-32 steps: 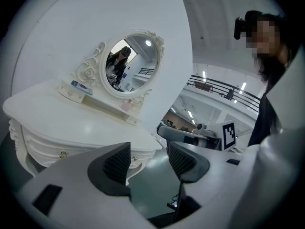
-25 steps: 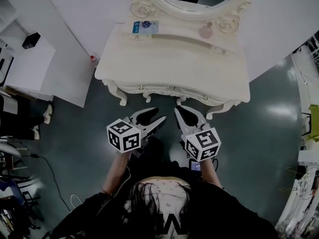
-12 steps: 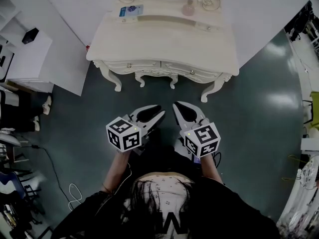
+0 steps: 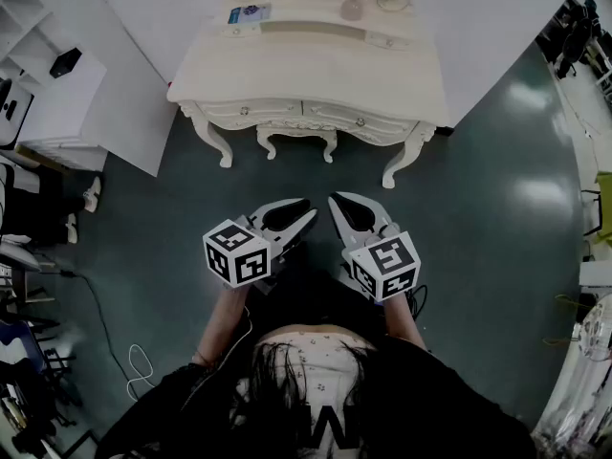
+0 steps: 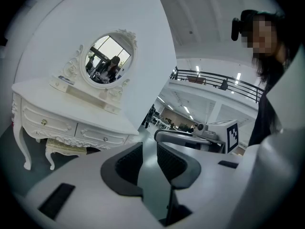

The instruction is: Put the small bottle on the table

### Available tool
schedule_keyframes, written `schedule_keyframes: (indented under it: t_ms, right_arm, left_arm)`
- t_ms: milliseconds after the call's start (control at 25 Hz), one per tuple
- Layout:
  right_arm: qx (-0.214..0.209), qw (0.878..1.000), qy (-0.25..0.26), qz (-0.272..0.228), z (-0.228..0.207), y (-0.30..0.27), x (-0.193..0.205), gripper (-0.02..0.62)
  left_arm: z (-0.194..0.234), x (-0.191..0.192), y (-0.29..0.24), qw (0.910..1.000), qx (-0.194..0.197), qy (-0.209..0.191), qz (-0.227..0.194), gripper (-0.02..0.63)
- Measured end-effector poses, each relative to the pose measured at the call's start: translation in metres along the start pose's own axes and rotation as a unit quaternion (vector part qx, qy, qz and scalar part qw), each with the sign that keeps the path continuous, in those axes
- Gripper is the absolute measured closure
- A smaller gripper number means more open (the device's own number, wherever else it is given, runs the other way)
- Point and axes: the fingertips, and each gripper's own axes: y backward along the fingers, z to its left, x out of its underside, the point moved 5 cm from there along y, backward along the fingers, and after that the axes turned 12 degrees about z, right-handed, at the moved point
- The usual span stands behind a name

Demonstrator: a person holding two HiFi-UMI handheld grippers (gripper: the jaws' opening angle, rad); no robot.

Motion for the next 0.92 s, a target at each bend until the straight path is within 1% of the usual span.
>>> schedule_keyframes:
  t_ms: [320, 520, 720, 920]
  right_arm:
    - [-0.002, 1.000, 0.005, -0.005, 0.0062, 0.0108, 0.0033, 0.586]
    - [-0.004, 1.000, 0.009, -0.003, 0.0085, 0.0108, 0.0035, 0.586]
    - [-0.006, 1.000, 0.011, 0.004, 0.0084, 0.0105, 0.0076, 0.586]
    - [-0.005, 1.000, 0.009, 0.006, 0.0059, 0.0084, 0.0045, 0.586]
  left_arm:
    - [-0.0114, 0.0059, 0.0032, 1.0000, -0.002, -0.004, 0.000, 0.512]
    - [-0.0108, 0.0053, 0.0080, 1.0000, -0.007, -0.002, -0.007, 0.512]
    - [-0.0111, 0.0114, 0.0069, 0.9999, -0.008, 0.005, -0.004, 0.512]
    - [-0.0093, 0.0096, 0.0072, 0.9999, -0.008, 0.007, -0.001, 0.512]
